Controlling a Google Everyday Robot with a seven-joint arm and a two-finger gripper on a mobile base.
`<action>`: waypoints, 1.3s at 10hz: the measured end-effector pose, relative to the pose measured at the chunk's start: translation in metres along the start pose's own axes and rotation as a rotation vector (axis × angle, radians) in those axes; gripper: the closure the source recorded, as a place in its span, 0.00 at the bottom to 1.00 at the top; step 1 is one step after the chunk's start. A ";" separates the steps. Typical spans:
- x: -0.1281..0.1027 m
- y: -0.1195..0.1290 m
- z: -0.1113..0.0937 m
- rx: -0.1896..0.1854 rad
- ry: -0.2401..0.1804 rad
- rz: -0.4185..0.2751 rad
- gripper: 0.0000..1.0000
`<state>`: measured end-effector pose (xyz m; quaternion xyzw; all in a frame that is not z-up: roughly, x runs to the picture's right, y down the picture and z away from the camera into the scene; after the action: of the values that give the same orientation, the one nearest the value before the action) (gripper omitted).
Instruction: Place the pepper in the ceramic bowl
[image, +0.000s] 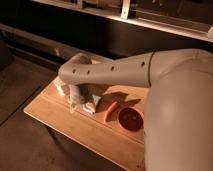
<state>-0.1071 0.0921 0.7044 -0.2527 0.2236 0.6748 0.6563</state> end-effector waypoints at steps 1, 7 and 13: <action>-0.007 -0.003 -0.003 -0.006 -0.019 0.037 0.35; -0.062 -0.037 -0.009 -0.035 -0.063 0.178 0.35; -0.097 -0.065 0.021 -0.046 0.009 0.168 0.35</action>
<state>-0.0422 0.0335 0.7841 -0.2509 0.2313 0.7314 0.5904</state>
